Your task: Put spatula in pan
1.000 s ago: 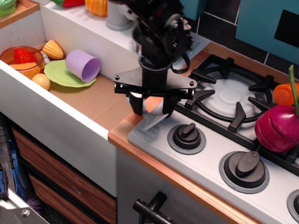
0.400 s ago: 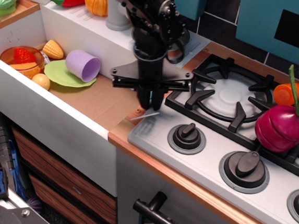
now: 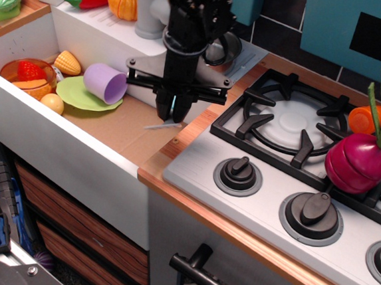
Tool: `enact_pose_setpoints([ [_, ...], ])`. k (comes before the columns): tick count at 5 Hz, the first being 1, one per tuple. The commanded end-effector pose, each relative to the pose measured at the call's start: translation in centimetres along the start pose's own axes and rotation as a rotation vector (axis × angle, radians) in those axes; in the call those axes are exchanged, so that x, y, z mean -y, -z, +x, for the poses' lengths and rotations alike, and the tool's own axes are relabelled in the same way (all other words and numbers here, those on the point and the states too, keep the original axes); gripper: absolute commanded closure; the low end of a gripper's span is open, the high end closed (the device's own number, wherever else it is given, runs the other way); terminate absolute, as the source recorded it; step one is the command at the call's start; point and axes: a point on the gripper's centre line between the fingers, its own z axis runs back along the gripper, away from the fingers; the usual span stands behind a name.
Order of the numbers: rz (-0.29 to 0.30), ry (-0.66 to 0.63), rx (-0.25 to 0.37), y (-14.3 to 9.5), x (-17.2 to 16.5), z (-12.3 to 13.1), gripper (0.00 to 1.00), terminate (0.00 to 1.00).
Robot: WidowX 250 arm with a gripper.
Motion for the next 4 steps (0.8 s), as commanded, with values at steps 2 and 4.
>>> enact_pose_setpoints([
  [2, 0.003, 0.248, 0.168, -2.7, -0.7, 4.8, 1.0, 0.0],
  [4, -0.031, 0.405, 0.205, -0.7, -1.4, 9.8, 1.0, 1.0],
])
